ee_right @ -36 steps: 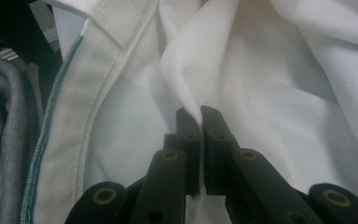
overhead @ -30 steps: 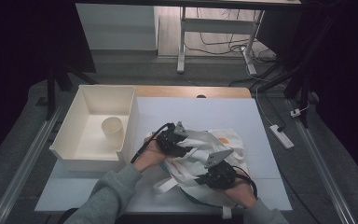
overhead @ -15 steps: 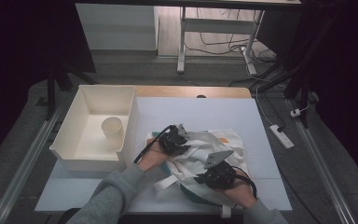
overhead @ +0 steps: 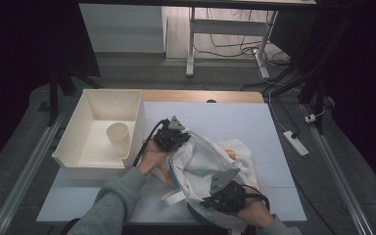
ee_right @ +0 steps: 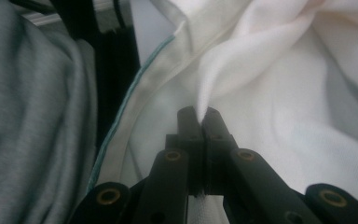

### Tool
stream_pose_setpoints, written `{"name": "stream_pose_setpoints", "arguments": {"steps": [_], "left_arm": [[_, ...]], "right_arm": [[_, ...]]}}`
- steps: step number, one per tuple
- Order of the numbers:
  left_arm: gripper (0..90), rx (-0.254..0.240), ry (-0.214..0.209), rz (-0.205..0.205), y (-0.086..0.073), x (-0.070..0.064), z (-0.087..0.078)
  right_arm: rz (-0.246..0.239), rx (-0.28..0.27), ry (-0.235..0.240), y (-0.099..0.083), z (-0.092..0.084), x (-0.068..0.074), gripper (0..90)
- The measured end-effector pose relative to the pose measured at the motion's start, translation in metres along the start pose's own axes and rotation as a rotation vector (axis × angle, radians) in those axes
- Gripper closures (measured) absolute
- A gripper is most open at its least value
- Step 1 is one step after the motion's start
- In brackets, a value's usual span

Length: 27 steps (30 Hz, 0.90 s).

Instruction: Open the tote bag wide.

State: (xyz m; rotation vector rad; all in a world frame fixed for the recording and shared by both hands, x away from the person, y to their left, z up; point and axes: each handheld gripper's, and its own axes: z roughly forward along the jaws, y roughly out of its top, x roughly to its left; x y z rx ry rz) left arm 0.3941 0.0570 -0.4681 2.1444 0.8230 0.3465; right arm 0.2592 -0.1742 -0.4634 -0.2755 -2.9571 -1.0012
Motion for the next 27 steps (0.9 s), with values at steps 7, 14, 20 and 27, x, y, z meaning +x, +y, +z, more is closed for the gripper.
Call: {"name": "stream_pose_setpoints", "arguments": {"steps": [7,14,20,27], "left_arm": [[87.3,0.008,0.017,0.021,0.000,-0.004,0.004],[87.0,0.017,0.000,0.026,-0.001,-0.006,0.008],[86.9,0.023,-0.004,0.024,-0.002,-0.006,0.010],[86.7,0.034,-0.016,0.028,-0.003,-0.006,0.013]], "right_arm": [[0.057,-0.063,0.012,-0.010,-0.002,-0.014,73.8],[0.128,-0.170,-0.203,-0.008,-0.026,-0.028,55.7],[0.130,-0.082,-0.324,-0.007,-0.018,-0.047,53.7],[0.102,0.029,-0.391,-0.007,0.003,-0.067,55.1]]}}
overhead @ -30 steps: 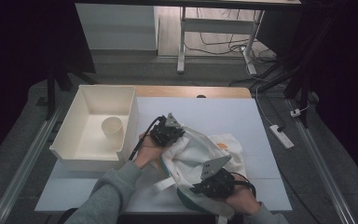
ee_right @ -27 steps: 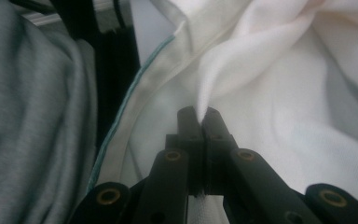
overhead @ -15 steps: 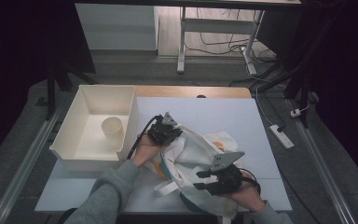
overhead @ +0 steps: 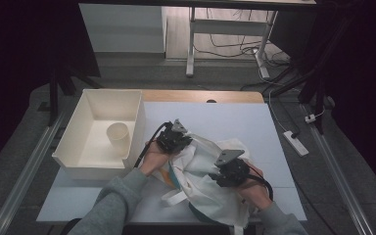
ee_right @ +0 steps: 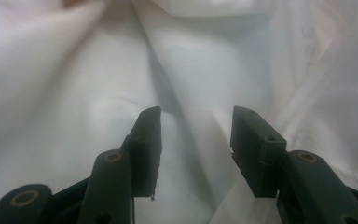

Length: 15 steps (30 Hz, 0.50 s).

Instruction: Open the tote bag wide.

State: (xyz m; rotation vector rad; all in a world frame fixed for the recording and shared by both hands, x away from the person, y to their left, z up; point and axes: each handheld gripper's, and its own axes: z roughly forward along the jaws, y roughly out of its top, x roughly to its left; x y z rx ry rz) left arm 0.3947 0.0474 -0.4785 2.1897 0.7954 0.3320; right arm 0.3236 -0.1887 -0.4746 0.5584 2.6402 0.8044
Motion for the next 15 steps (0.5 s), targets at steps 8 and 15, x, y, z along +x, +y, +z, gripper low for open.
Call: {"name": "stream_pose_setpoints", "arguments": {"steps": [8,15], "left_arm": [[86.7,0.002,-0.004,0.005,0.000,-0.002,0.002],[86.6,-0.002,0.000,0.003,0.000,0.000,-0.001]], "right_arm": [[-0.004,0.042,-0.064,-0.007,0.019,-0.009,72.9],[-0.033,-0.028,-0.104,-0.002,0.008,-0.008,87.3]]}}
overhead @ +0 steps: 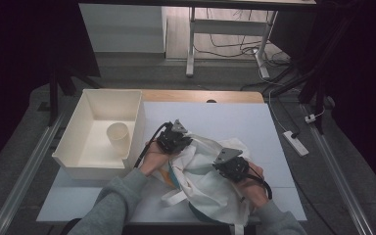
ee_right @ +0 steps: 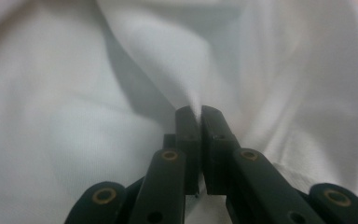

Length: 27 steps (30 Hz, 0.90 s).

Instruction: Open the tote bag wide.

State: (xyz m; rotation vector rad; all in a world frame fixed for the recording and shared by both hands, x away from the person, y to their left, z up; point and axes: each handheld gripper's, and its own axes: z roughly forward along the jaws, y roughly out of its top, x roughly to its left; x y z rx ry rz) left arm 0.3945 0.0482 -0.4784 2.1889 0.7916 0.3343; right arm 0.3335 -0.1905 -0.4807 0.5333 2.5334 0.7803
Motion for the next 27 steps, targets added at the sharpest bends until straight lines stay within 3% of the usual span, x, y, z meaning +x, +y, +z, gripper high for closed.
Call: {"name": "stream_pose_setpoints", "arguments": {"steps": [5,14,20,24,27], "left_arm": [[86.6,-0.002,0.001,-0.002,0.000,-0.001,0.000],[86.6,0.011,0.008,-0.006,-0.001,0.001,0.004],[86.5,0.034,0.024,0.004,-0.002,0.001,0.008],[86.3,0.041,0.039,0.011,-0.002,0.000,0.010],[86.1,0.058,0.050,0.025,-0.003,-0.001,0.013]], "right_arm": [[0.122,-0.097,0.036,0.005,-0.010,-0.016,87.4],[0.246,-0.129,0.078,0.020,0.009,-0.052,87.4],[0.274,-0.084,0.077,0.027,0.037,-0.068,87.5],[0.261,-0.048,0.083,0.028,0.053,-0.077,87.7],[0.232,-0.005,0.057,0.028,0.068,-0.078,87.8]]}}
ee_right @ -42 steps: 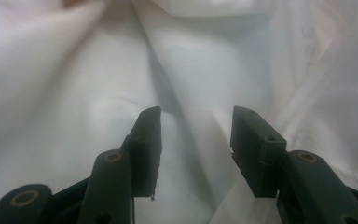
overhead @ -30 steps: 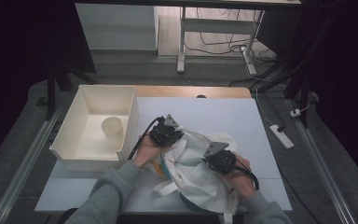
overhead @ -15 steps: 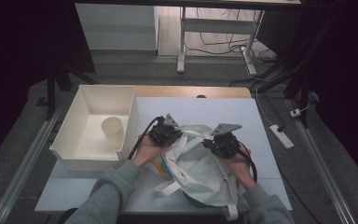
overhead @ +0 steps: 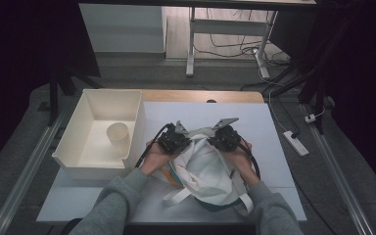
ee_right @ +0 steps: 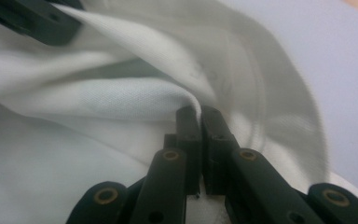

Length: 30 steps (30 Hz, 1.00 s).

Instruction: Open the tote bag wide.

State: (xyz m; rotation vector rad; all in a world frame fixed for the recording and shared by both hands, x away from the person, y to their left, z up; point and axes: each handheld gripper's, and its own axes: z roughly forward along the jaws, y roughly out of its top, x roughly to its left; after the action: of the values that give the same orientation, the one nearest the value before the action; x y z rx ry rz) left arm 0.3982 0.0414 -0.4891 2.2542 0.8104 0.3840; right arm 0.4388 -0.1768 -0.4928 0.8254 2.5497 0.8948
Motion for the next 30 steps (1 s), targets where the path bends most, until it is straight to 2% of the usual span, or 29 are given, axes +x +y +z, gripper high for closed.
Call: {"name": "stream_pose_setpoints", "arguments": {"steps": [3,10,13,16,18,20,23,26,28,30], "left_arm": [[85.9,0.004,-0.001,0.000,-0.001,0.000,0.001],[85.2,0.001,-0.015,-0.012,-0.002,0.001,0.002],[84.8,0.002,-0.029,-0.017,-0.003,0.003,0.002],[84.6,-0.004,-0.038,-0.026,-0.003,0.005,0.001],[84.5,-0.002,-0.039,-0.026,-0.004,0.006,0.000],[84.6,0.001,-0.041,-0.026,-0.004,0.006,0.001],[84.5,0.000,-0.036,-0.022,-0.004,0.005,0.001],[84.5,0.001,-0.036,-0.019,-0.004,0.005,0.001],[84.6,0.005,-0.038,-0.019,-0.004,0.005,0.002],[84.6,0.007,-0.036,-0.018,-0.005,0.005,0.003]], "right_arm": [[0.003,0.019,-0.001,-0.002,0.009,0.000,87.7],[0.007,0.010,-0.004,-0.003,0.007,0.001,86.5],[0.007,-0.002,0.007,-0.004,0.002,0.003,81.8],[0.014,-0.030,0.051,-0.004,-0.008,0.004,71.4],[0.004,-0.058,0.057,-0.004,-0.020,0.009,62.3],[-0.025,-0.065,0.075,-0.004,-0.033,0.015,56.2],[-0.073,-0.061,0.111,-0.006,-0.050,0.030,52.3],[-0.105,-0.030,0.135,-0.010,-0.056,0.045,54.8],[-0.115,0.003,0.164,-0.012,-0.054,0.052,70.6],[-0.138,0.042,0.189,-0.011,-0.047,0.057,82.8]]}}
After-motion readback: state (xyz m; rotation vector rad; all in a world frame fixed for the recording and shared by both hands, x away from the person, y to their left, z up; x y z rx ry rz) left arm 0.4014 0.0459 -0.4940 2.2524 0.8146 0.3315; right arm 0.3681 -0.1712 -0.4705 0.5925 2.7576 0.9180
